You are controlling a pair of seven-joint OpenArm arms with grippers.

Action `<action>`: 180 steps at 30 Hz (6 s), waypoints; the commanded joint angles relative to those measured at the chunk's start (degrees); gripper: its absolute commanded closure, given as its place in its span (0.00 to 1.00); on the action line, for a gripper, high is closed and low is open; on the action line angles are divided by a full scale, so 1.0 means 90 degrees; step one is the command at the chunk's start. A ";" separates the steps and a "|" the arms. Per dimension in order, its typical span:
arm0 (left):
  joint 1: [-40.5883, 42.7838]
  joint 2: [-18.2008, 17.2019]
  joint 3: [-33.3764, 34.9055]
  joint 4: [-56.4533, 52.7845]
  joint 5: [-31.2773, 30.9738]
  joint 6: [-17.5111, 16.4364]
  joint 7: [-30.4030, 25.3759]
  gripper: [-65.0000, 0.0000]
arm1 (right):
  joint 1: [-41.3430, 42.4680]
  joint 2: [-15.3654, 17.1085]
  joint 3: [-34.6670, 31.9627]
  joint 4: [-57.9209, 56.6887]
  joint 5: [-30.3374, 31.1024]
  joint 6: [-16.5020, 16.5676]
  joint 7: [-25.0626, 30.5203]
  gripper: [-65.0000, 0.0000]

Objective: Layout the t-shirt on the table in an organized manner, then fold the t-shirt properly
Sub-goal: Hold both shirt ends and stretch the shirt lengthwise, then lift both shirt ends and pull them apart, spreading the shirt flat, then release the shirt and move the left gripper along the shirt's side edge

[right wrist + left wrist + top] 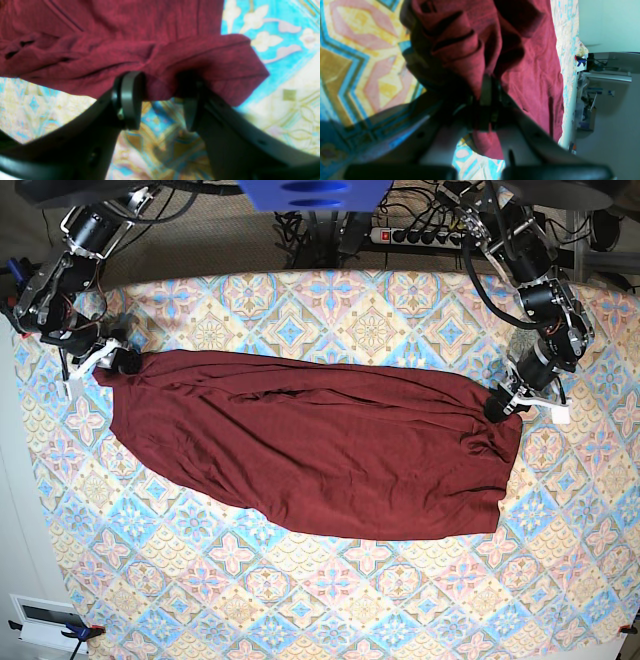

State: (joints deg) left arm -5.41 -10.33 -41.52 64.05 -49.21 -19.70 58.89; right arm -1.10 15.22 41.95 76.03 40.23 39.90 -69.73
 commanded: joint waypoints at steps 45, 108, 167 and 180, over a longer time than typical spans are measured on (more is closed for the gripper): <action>0.1925 -0.0674 -0.0041 0.1718 -0.0681 0.0094 0.0533 1.00 | -0.1484 0.0140 0.0423 0.1101 0.0820 0.0011 0.0046 1.00; 0.2794 -0.0870 -0.1839 0.2607 -0.1345 0.0143 0.0533 0.63 | -0.2168 0.0150 0.0530 0.2927 -0.0099 0.0011 0.0105 0.81; -0.0810 -0.0987 0.1961 0.0839 0.2191 -0.0355 -0.1489 1.00 | -0.0195 0.0501 -0.1570 0.2859 -0.1075 0.0011 0.0105 0.81; 0.0342 -0.0967 0.1902 0.3086 0.1927 -0.0355 -0.1469 1.00 | 0.0850 0.0697 -0.3104 0.1901 -0.2287 0.0011 0.0759 0.80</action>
State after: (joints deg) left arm -1.41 -18.26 -24.16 90.59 -30.70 -22.44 47.00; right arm 5.65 20.34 13.72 92.40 19.38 39.97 -63.59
